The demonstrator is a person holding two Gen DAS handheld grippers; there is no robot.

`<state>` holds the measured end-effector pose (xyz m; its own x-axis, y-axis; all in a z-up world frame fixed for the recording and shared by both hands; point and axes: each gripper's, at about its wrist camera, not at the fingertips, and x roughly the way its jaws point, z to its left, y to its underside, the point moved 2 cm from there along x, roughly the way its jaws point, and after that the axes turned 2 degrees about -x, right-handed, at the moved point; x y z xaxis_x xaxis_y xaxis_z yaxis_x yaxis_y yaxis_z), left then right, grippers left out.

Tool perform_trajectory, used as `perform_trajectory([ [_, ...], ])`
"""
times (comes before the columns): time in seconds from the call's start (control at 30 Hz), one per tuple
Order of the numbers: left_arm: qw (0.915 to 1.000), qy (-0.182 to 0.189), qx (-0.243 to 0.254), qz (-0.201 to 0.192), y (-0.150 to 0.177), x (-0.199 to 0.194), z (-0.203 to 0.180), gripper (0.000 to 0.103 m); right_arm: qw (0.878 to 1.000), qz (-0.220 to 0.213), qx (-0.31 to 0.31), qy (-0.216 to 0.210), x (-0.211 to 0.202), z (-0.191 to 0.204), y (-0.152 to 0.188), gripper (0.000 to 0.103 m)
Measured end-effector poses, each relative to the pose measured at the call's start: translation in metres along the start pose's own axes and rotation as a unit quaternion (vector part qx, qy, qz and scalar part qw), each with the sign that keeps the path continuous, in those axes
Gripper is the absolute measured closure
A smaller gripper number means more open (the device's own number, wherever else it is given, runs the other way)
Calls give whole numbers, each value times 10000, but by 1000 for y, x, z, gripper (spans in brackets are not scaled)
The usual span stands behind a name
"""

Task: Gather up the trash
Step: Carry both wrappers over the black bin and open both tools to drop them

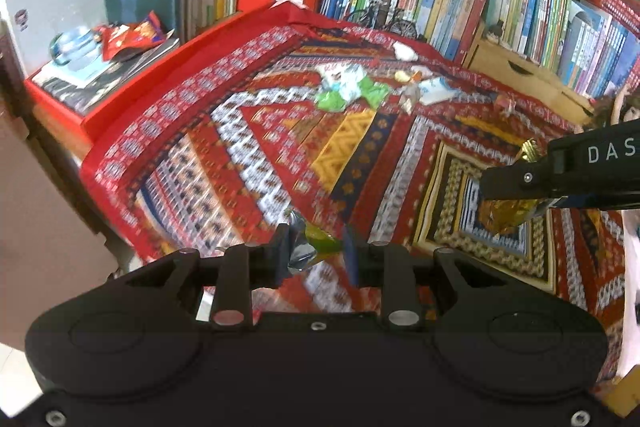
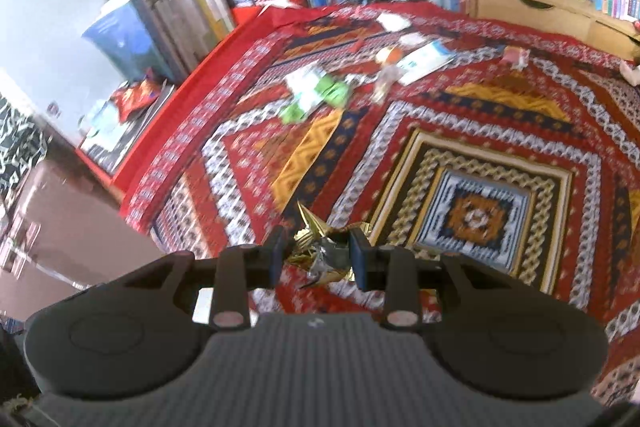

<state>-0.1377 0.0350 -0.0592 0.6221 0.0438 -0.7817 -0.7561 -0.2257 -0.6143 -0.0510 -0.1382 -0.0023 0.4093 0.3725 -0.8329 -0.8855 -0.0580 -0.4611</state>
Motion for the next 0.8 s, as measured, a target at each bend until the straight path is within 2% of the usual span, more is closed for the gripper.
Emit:
perform_trajectory([
  [0.2,9998,-85,-64,164,41,-17,27,77,9993,288,44,-217,6,23,44,65],
  [0.43,9979,-92,-484,426,87,-30,64,77,9955,724,249,-558,20,41,88,65],
  [0.6,9960,-105,-684,565,109,-34,81,77,9909,992,463,-777,31,49,109,65],
  [0.8,9942,98,-803,713,124,-32,89,77,9869,1179,611,-920,44,55,123,64],
])
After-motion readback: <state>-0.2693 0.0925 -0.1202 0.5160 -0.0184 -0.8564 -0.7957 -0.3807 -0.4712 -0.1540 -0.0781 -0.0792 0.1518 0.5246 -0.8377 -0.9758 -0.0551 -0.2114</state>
